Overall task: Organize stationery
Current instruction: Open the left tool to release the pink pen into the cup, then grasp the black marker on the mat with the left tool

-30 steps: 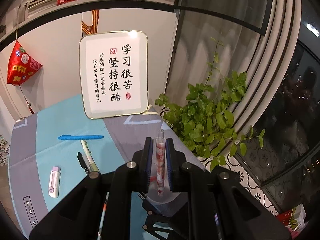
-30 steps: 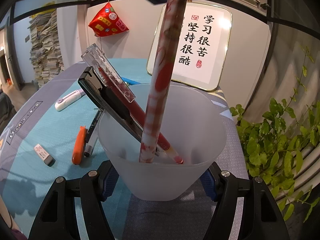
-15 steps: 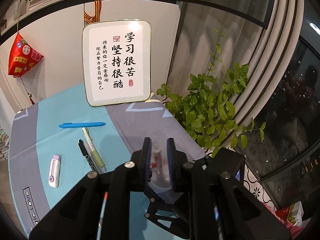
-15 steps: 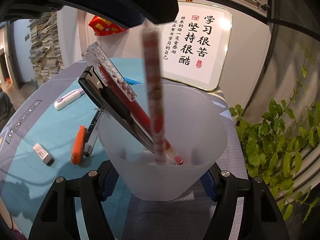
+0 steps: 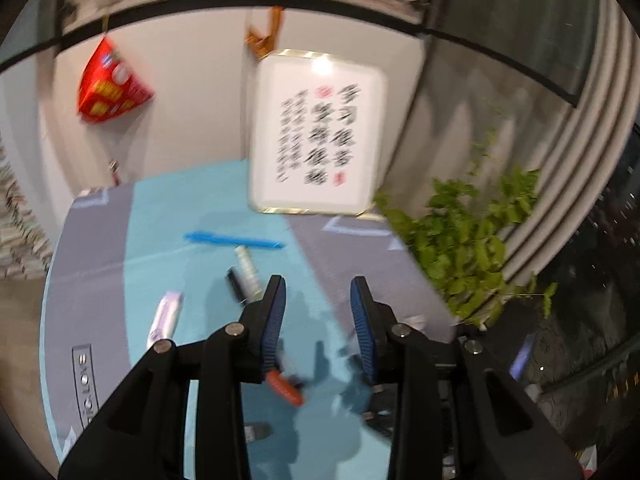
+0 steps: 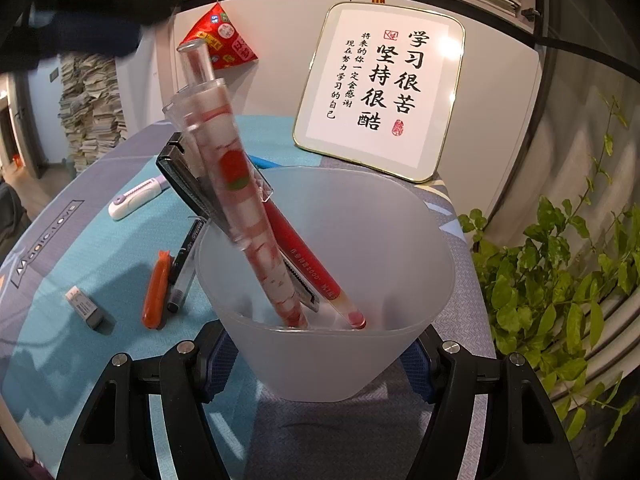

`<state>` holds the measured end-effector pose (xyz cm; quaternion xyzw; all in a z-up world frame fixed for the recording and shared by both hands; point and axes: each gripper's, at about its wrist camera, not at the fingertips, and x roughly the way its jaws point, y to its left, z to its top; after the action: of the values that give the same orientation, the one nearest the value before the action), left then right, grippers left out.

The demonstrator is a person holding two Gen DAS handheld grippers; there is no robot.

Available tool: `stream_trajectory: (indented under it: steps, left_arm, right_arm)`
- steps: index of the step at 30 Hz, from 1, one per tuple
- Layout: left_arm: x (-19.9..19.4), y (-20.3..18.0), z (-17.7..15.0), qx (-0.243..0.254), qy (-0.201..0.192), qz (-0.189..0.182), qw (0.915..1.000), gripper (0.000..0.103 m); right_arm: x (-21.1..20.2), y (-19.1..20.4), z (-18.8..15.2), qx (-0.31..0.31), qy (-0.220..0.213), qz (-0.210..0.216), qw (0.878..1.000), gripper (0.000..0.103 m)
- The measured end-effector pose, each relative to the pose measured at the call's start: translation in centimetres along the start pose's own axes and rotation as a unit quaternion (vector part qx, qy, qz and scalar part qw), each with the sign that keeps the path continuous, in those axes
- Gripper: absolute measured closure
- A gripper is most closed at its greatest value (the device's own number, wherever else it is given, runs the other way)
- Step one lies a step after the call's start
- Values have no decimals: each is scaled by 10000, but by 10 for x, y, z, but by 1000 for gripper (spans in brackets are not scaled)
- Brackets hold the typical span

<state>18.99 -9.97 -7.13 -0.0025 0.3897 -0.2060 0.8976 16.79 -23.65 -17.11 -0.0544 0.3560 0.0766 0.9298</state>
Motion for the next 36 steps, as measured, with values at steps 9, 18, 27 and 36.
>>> stream_trajectory:
  steps: [9, 18, 27, 36]
  left_arm:
    - [58, 40, -34, -491, 892, 430, 9939, 72]
    - [90, 48, -45, -516, 1217, 719, 9886, 74]
    - [114, 48, -45, -498, 1393, 853, 9853, 73]
    - [108, 64, -54, -660, 1505, 652, 9843, 96]
  right_arm:
    - [0, 0, 0, -8, -2, -9, 10000, 32]
    - [1, 0, 1, -6, 10, -18, 10000, 32]
    - [2, 0, 1, -3, 13, -12, 10000, 32]
    - [1, 1, 0, -2, 12, -13, 10000, 32]
